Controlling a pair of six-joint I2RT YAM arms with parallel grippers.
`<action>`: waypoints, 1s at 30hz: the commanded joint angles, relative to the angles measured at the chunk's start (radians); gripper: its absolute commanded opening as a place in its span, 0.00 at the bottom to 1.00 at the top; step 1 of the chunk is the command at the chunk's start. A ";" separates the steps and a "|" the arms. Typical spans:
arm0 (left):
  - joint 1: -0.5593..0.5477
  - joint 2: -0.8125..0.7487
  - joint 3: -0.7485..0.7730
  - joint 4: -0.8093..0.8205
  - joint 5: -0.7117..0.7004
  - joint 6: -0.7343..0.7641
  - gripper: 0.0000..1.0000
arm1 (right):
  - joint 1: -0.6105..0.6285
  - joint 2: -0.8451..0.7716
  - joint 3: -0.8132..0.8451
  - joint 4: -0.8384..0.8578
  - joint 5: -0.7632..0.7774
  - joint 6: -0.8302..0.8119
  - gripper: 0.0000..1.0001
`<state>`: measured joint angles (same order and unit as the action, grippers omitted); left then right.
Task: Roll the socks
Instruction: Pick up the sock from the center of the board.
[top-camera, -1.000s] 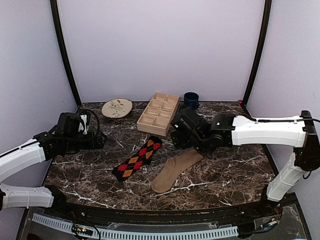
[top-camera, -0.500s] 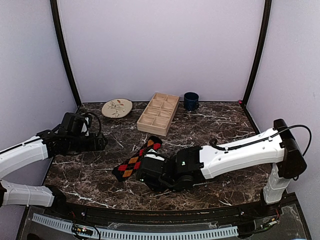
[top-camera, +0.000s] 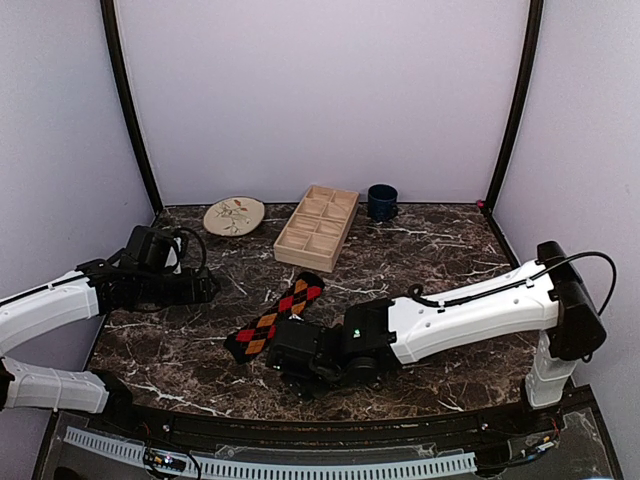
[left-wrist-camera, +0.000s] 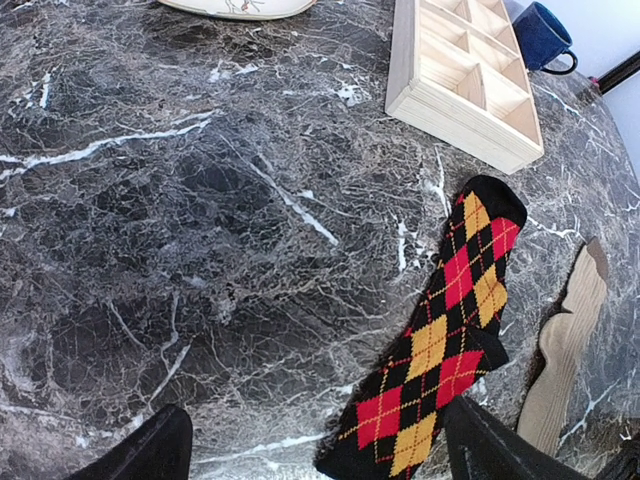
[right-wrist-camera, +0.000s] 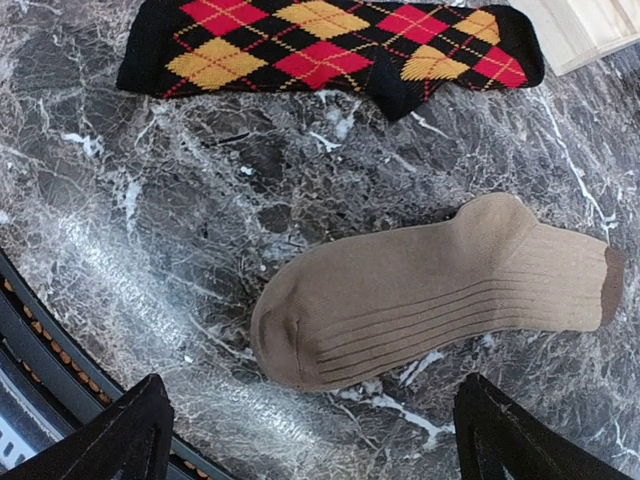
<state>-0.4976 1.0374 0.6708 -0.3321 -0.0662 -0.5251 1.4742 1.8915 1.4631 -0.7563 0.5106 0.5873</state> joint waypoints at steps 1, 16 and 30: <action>-0.008 -0.005 0.032 -0.008 0.017 -0.017 0.90 | 0.011 0.002 -0.027 0.026 -0.064 0.020 0.96; -0.013 0.005 0.043 -0.008 0.019 -0.023 0.90 | -0.011 0.060 -0.052 0.057 -0.127 -0.023 0.96; -0.015 0.057 0.088 -0.010 0.007 0.004 0.90 | -0.062 0.075 -0.084 0.102 -0.194 -0.064 0.87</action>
<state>-0.5045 1.0843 0.7246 -0.3325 -0.0502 -0.5385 1.4197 1.9472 1.3960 -0.6807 0.3470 0.5415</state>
